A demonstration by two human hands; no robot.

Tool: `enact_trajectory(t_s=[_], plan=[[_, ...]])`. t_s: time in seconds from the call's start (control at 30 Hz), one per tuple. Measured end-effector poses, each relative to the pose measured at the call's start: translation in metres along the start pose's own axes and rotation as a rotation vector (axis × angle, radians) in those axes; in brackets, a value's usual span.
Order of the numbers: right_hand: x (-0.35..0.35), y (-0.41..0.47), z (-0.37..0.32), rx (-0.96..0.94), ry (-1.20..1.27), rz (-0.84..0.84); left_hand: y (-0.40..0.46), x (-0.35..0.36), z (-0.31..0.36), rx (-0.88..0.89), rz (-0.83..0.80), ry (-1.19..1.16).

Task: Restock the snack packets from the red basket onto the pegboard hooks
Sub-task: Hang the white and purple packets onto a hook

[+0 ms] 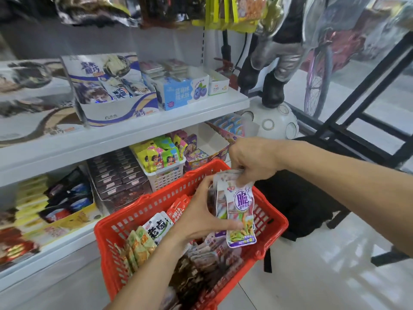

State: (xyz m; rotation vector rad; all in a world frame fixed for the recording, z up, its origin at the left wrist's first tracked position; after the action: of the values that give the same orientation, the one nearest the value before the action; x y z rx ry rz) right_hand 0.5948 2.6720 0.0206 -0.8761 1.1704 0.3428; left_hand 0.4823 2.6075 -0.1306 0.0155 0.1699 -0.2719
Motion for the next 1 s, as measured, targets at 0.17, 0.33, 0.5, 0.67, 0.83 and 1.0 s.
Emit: enact_trajectory(t_s=[0.17,0.33,0.5,0.67,0.83,1.0], plan=[[0.014,0.025,0.005,0.057,0.354,0.08,-0.014,-0.017,-0.014,-0.182,-0.047,-0.162],[0.064,0.03,0.011,0.289,1.022,0.224,-0.03,-0.013,-0.025,-0.356,0.095,-0.387],[0.121,0.037,-0.033,0.475,1.737,0.5,-0.034,-0.013,-0.03,-0.378,0.144,-0.512],[0.148,0.037,-0.074,0.534,1.912,0.678,-0.042,-0.012,-0.02,-0.338,0.104,-0.279],[0.157,0.043,-0.093,0.578,2.073,0.683,-0.041,-0.019,-0.021,-0.201,0.176,0.336],[0.157,0.045,-0.101,0.526,2.139,0.634,-0.037,-0.026,-0.027,-0.101,0.23,0.732]])
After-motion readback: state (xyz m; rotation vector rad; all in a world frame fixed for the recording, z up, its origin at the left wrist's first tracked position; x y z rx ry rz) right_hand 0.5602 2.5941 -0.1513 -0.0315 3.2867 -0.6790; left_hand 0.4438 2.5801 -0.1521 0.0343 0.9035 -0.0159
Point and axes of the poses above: each hand's wrist, its own y-axis towards the middle knuckle, its own x-axis out of the palm, z = x × y, the point moved 5 cm from there along y, towards the middle knuckle, and after that the axes turned 2 degrees about -y, right-handed, at the moved point
